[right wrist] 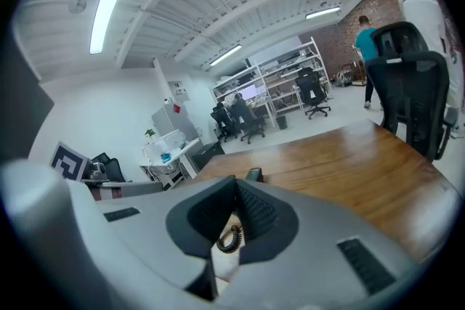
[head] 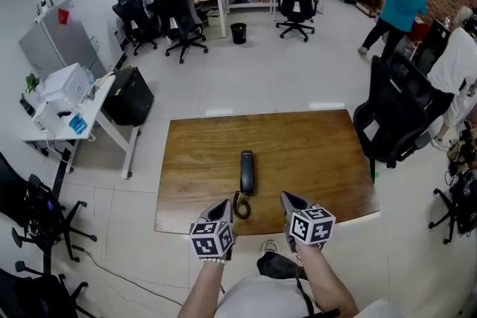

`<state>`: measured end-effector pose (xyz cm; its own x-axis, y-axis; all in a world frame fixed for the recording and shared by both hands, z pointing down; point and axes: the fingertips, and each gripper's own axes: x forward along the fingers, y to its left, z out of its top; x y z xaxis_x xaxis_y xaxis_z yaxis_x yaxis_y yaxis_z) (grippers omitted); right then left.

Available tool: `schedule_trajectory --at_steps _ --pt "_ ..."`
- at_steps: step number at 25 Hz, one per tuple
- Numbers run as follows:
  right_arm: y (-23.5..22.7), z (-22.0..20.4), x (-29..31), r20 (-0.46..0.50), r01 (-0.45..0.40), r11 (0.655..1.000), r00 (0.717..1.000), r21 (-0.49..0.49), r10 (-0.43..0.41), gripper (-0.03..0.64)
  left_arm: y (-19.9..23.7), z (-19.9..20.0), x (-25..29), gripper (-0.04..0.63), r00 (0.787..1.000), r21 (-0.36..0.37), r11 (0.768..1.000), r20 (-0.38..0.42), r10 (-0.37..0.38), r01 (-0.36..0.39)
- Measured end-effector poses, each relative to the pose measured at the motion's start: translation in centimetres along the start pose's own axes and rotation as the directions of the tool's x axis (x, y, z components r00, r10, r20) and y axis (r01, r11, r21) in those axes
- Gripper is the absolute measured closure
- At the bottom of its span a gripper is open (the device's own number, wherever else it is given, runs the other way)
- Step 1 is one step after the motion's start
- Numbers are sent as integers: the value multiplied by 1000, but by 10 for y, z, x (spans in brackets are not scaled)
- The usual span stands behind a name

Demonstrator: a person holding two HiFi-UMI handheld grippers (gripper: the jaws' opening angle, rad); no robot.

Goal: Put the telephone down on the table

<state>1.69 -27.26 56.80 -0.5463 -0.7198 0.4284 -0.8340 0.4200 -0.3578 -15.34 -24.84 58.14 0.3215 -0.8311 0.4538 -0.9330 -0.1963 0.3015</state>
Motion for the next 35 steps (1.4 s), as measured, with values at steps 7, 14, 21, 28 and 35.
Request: schedule_trajectory --at_steps 7,14,21,28,35 --pt "43 -37 -68 21 25 999 999 -30 -24 612 -21 -16 -73 594 997 14 999 58 -44 43" --pt "73 -66 -118 -12 45 997 999 -55 -45 612 -51 -41 -121 594 995 16 996 59 -85 84" --pt "82 -77 -143 -5 36 998 999 -52 -37 612 -71 -61 -144 594 992 -1 993 49 -118 118" --pt "76 -88 -184 30 2 1000 1000 -17 -2 612 -98 -64 -171 594 993 29 996 83 -83 81" --pt "73 -107 -226 69 -71 994 995 81 66 612 -128 -88 -200 594 996 32 998 71 -48 46"
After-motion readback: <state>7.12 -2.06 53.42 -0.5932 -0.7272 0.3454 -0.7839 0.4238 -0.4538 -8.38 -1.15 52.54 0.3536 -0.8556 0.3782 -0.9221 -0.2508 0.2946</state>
